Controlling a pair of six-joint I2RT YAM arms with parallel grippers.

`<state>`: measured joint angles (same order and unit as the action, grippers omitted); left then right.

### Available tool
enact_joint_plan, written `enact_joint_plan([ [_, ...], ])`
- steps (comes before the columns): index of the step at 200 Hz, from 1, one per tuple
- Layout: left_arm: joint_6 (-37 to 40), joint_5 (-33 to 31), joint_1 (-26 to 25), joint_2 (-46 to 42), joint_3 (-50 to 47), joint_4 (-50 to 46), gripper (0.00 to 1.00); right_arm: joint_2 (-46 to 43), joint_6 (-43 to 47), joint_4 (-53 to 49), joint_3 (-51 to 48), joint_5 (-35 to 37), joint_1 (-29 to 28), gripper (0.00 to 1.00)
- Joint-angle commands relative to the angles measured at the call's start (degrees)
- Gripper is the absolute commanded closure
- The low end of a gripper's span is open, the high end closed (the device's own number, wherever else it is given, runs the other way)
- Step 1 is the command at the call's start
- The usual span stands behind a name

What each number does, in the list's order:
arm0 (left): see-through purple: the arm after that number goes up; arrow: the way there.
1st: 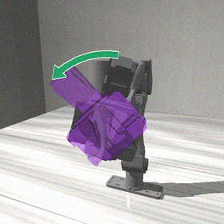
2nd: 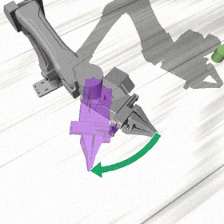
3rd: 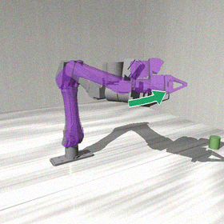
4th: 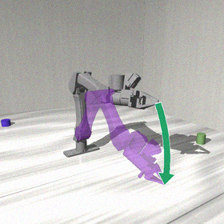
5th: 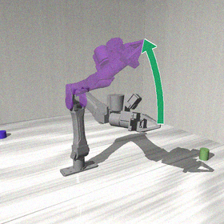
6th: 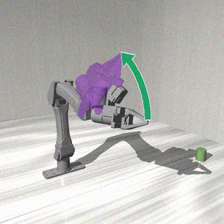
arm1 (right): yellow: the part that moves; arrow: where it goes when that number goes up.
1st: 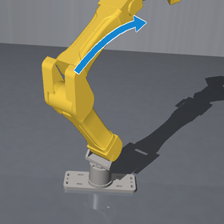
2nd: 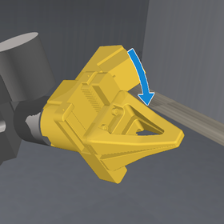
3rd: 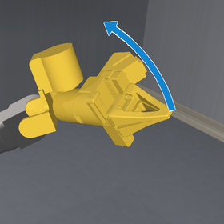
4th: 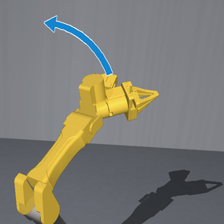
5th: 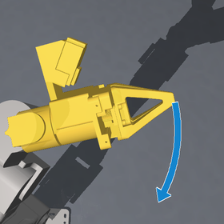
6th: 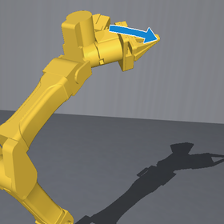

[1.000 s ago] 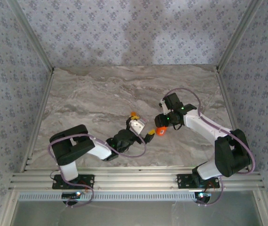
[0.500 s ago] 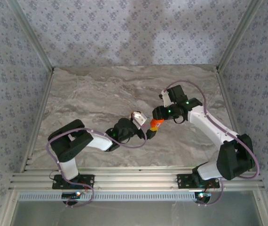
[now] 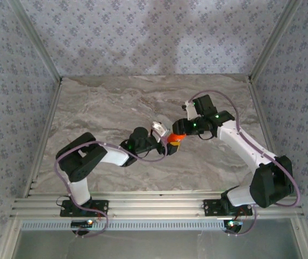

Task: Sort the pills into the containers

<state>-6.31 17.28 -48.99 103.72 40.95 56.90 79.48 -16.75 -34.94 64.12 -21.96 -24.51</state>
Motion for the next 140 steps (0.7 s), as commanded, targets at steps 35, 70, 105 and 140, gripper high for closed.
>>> enact_joint_plan([
  [35,-1.46,6.14,0.27,1.40,3.81,-1.49,0.18,-1.60,-2.04,1.80,1.54,-2.04,-0.33,0.71],
  [70,-1.74,7.37,0.25,1.90,4.66,-2.33,0.23,-1.59,-2.09,2.02,1.62,-2.16,-0.47,0.72],
  [105,-2.46,8.03,0.27,2.78,4.83,-1.84,0.27,-1.35,-2.25,2.42,1.45,-2.63,-0.66,0.72],
  [140,-2.96,7.74,0.30,2.97,4.66,-0.39,0.36,-1.27,-2.22,2.68,1.21,-3.01,-0.68,0.73],
])
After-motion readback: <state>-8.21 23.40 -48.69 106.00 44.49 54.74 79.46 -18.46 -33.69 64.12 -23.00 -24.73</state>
